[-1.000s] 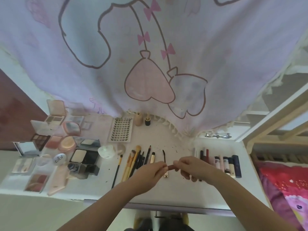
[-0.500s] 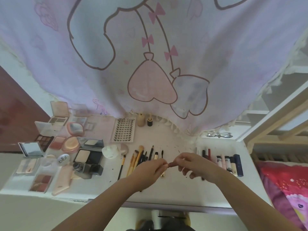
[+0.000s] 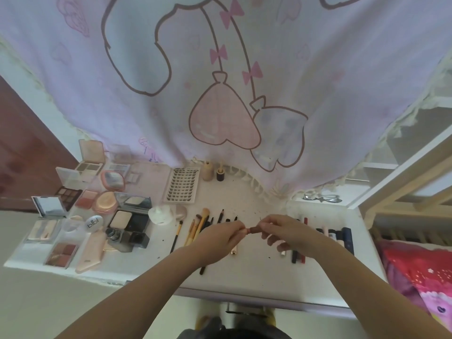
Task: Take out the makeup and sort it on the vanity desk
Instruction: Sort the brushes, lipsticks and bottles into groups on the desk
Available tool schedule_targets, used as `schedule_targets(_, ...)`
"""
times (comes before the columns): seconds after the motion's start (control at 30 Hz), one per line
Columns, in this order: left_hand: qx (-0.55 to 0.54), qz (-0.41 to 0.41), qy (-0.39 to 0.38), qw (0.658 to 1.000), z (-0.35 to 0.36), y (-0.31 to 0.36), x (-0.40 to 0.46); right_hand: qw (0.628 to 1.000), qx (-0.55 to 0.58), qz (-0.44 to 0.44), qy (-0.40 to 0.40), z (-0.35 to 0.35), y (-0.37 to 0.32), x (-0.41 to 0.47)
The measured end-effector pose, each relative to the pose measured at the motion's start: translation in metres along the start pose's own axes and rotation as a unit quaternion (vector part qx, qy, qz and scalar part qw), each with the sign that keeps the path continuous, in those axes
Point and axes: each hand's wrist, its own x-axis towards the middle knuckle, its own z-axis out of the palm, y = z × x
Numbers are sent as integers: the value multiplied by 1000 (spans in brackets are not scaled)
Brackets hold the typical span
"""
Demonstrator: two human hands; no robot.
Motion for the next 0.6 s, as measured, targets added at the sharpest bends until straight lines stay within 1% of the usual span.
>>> schedule_targets(0.1, 4, -7, -2, 1000, -2, 1, 1, 999, -9, 29, -9, -1, -4, 0)
schedule_targets(0.23, 19, -15, 0, 1000, -4, -1, -1, 999, -30, -5, -21, -1, -3, 1)
schedule_targets(0.37, 15, -23, -6, 1000, -1, -2, -4, 999, -23, 15, -24, -1, -2, 1)
schedule_targets(0.5, 16, -21, -7, 1000, 1, -1, -3, 998, -42, -14, -34, -1, 3, 0)
schedule_targets(0.6, 16, -24, -15, 999, 3, 0, -2, 999, -8, 27, -37, -2, 5, -1)
